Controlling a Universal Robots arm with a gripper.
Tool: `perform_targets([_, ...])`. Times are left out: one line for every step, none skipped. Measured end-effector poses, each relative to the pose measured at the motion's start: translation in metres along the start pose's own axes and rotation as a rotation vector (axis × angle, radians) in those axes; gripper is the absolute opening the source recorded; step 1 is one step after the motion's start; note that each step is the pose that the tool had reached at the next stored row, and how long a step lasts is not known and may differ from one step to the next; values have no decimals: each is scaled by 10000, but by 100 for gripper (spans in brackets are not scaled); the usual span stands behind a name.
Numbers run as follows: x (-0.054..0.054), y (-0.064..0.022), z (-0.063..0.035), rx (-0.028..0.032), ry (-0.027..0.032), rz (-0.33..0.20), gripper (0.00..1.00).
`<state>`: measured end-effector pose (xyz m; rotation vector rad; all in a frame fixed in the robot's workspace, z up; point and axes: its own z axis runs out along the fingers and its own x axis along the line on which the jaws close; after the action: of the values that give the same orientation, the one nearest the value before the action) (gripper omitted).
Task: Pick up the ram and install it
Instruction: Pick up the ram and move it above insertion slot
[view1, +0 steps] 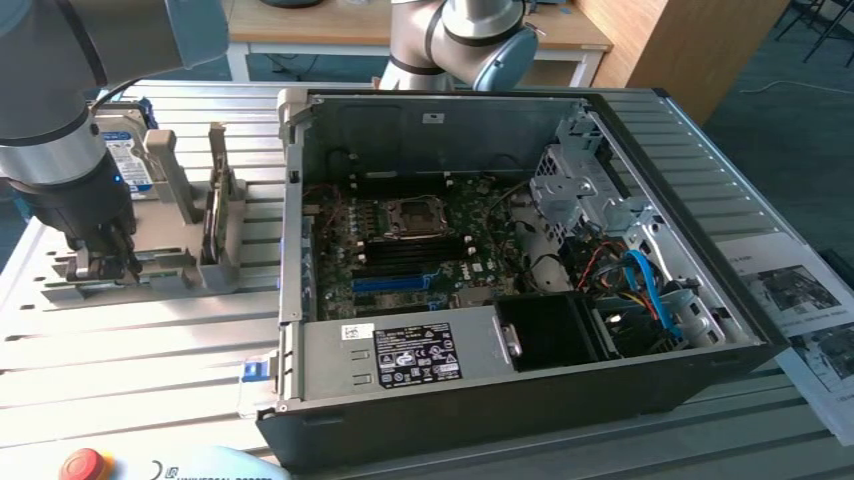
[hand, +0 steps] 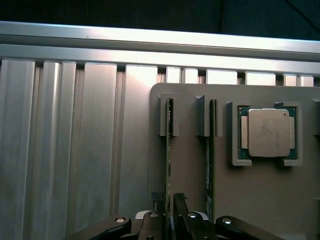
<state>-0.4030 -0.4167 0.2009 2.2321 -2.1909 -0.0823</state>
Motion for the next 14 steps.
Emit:
perform_targets([0,0,0,0,1,0,21])
perform_targets([0,0,0,0,0,0,21])
perform_targets([0,0,0,-1,0,0,21])
perform_targets([0,0,0,0,-1,0,21])
perform_targets([0,0,0,0,0,0,21])
perform_targets([0,0,0,0,0,0,21])
perform_targets([0,0,0,0,0,0,21])
perform_targets([0,0,0,-1,-1,0,21])
perform_targets([0,0,0,0,0,0,21])
perform_targets([0,0,0,0,0,0,21])
perform_targets([0,0,0,0,0,0,21])
perform_targets([0,0,0,-1,0,0,20])
perform_targets([0,0,0,0,0,0,20])
perform_targets([0,0,0,-1,0,0,13])
